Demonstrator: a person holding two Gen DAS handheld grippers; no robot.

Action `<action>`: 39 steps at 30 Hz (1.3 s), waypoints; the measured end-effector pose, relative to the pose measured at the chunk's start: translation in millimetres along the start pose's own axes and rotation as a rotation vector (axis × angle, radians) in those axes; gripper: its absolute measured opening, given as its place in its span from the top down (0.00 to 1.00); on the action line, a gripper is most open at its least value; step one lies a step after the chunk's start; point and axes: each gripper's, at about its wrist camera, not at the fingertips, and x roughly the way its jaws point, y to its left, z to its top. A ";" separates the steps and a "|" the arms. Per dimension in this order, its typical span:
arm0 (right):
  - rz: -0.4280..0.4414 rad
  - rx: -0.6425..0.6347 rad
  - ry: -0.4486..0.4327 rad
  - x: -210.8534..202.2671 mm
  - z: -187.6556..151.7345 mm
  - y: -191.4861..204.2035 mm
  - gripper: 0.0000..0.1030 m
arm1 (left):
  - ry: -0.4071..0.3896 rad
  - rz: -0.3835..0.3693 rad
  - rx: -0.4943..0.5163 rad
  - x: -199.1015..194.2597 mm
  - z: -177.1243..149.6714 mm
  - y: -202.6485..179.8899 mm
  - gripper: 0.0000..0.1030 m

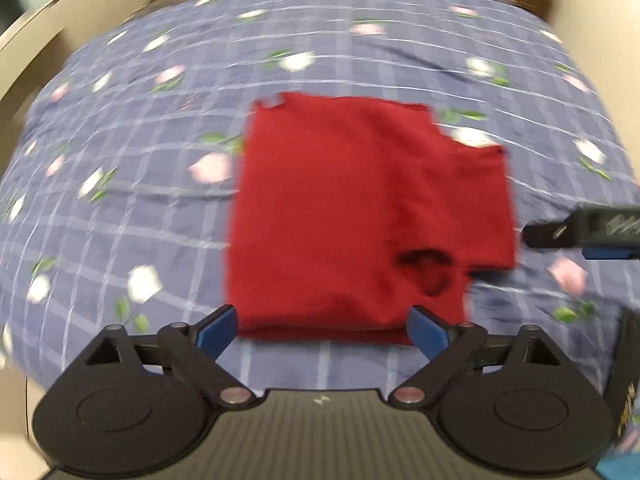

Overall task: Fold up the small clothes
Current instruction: 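Grasp the folded shirt end with the right gripper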

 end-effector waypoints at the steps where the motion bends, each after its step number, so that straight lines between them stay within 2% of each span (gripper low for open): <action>1: 0.028 0.007 0.002 4.2 5.7 6.1 0.05 | 0.011 0.018 -0.046 2.6 0.5 9.5 0.06; 6: 0.091 0.061 0.031 27.7 28.9 31.5 0.20 | 0.080 0.096 -0.240 22.5 3.8 57.8 0.06; 8: 0.093 0.088 0.032 35.3 35.8 34.4 0.25 | 0.105 0.132 -0.275 29.3 2.6 71.2 0.06; 12: 0.067 0.124 0.032 50.4 50.8 31.6 0.48 | 0.134 0.167 -0.313 32.8 -2.1 88.0 0.06; 17: 0.055 0.142 0.047 61.0 53.9 26.3 0.52 | 0.149 0.178 -0.315 28.8 -11.0 91.9 0.06; 19: 0.068 0.140 0.048 62.1 54.6 29.0 0.62 | 0.160 0.179 -0.316 27.5 -15.5 91.5 0.06; 21: 0.080 0.123 0.044 62.1 55.0 34.5 0.64 | 0.170 0.175 -0.320 29.3 -17.3 92.1 0.06; 26: 0.074 0.090 0.043 64.8 55.4 43.8 0.64 | 0.180 0.167 -0.315 30.1 -19.8 88.7 0.06; 28: 0.056 0.097 0.046 68.9 55.7 42.4 0.60 | 0.174 0.167 -0.307 29.7 -18.5 87.0 0.06; 32: 0.052 0.118 0.061 76.5 55.0 39.4 0.63 | 0.159 0.162 -0.311 32.6 -11.5 86.4 0.06; 34: 0.051 0.099 0.063 76.6 55.2 42.9 0.77 | 0.164 0.159 -0.317 36.6 -7.2 86.9 0.06; 36: 0.040 0.059 0.062 74.2 55.9 48.7 0.87 | 0.166 0.156 -0.322 38.8 -3.7 87.5 0.06; 39: 0.018 -0.002 0.039 64.3 56.8 56.3 0.92 | 0.155 0.152 -0.325 36.7 0.7 87.1 0.06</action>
